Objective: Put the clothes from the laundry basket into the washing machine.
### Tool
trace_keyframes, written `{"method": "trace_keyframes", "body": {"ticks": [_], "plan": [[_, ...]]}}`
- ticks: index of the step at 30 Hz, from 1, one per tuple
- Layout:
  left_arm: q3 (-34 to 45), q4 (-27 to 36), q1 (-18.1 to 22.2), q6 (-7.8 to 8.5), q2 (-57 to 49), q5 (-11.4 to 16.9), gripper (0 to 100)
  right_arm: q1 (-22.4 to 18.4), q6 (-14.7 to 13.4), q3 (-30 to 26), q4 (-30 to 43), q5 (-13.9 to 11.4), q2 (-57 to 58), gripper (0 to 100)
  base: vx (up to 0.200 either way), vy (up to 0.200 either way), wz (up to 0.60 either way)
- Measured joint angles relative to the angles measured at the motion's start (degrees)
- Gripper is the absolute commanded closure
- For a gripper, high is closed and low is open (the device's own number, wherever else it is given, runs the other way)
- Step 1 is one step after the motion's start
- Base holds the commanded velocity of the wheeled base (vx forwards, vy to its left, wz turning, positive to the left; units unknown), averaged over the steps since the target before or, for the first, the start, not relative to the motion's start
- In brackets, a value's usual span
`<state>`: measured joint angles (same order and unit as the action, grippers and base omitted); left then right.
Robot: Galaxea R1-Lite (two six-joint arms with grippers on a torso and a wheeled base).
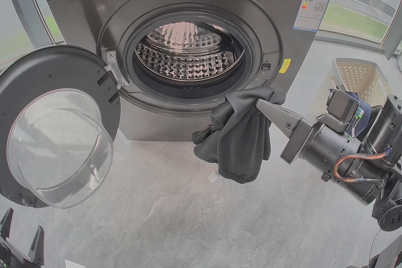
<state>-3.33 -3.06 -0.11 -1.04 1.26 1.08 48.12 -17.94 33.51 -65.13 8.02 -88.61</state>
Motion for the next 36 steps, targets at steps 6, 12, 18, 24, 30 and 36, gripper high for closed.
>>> {"method": "trace_keyframes", "body": {"ticks": [6, 12, 18, 24, 30, 36], "plan": [[-5.9, 0.0, -0.3, 0.00, 4.6, 13.8, 0, 0.9, -0.1, 2.4, -2.3, 1.1, -2.7, 100, 0.000, 0.000, 0.00], [-7.0, -1.0, -0.5, 0.94, 14.9, 23.5, 0, 1.7, -0.3, 4.9, -4.4, 2.2, -5.5, 100, 0.000, 0.000, 0.00], [-8.0, -9.4, -2.6, 1.57, 27.2, 27.4, 0, 1.9, -0.5, 6.0, -5.9, 2.4, -7.3, 100, 0.000, 0.000, 0.00], [-8.6, -18.0, -8.0, 1.44, 40.0, 28.0, 0, 1.9, -0.5, 6.6, -6.7, 2.3, -8.6, 100, 0.000, 0.000, 0.00], [-9.9, -24.8, -12.6, 0.77, 52.1, 28.0, 0, 2.0, -0.4, 7.8, -6.9, 2.2, -9.4, 100, 0.000, 0.000, 0.00], [-11.6, -30.2, -17.4, 0.04, 62.2, 26.5, 0, 2.0, -0.3, 9.5, -6.7, 1.5, -10.0, 100, 0.000, 0.000, 0.00]]}}
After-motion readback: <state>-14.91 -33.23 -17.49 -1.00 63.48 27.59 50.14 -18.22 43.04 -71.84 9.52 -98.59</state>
